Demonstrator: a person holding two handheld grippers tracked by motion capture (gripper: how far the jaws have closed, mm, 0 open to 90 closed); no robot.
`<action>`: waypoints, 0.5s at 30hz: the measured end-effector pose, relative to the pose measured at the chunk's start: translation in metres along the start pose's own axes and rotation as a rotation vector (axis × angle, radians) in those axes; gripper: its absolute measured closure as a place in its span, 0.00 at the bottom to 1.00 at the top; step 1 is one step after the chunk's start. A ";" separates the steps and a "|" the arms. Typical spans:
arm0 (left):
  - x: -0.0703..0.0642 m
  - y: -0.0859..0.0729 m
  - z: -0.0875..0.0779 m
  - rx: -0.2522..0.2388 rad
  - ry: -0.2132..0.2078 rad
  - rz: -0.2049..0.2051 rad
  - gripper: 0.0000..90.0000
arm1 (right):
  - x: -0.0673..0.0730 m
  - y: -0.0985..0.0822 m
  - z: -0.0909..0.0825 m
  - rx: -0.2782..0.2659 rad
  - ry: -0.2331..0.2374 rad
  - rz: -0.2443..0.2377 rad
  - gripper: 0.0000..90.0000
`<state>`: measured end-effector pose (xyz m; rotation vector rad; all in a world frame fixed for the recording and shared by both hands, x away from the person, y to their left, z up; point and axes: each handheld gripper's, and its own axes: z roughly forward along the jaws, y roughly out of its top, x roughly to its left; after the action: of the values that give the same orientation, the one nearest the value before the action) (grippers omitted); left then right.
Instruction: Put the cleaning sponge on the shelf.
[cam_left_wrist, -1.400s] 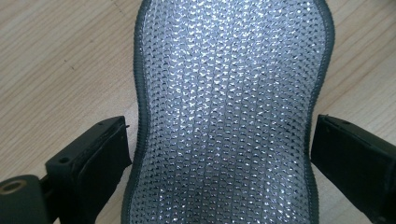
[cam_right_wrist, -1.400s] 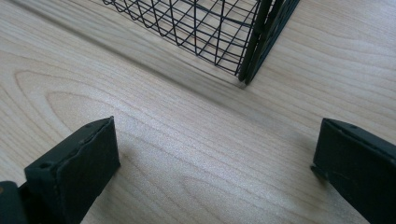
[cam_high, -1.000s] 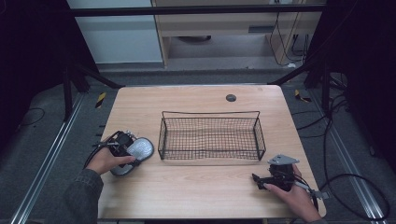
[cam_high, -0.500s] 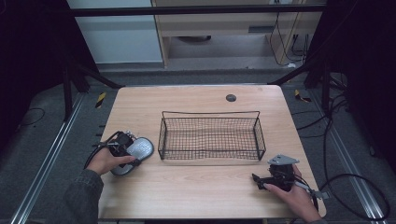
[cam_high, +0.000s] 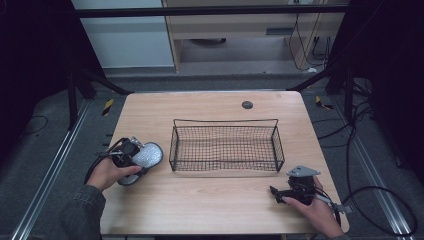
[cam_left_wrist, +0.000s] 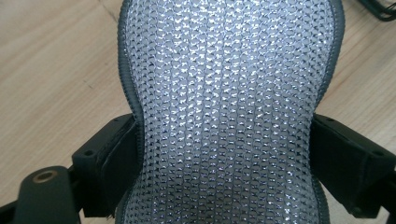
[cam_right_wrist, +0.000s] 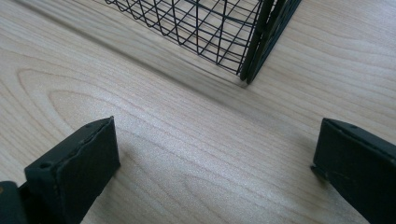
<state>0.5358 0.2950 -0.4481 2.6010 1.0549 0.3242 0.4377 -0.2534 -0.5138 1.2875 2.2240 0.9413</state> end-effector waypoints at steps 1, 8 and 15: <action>-0.001 0.001 -0.002 -0.007 0.006 0.004 0.15 | 0.000 0.000 0.000 0.000 0.000 0.000 0.00; -0.008 0.007 -0.022 -0.045 0.042 0.080 0.16 | 0.000 0.000 0.000 0.000 0.000 0.002 0.01; -0.014 0.015 -0.038 -0.064 0.076 0.132 0.17 | 0.000 0.000 0.000 0.000 0.000 0.001 0.00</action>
<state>0.5237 0.2824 -0.4085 2.6246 0.8834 0.4827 0.4376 -0.2533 -0.5138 1.2894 2.2236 0.9415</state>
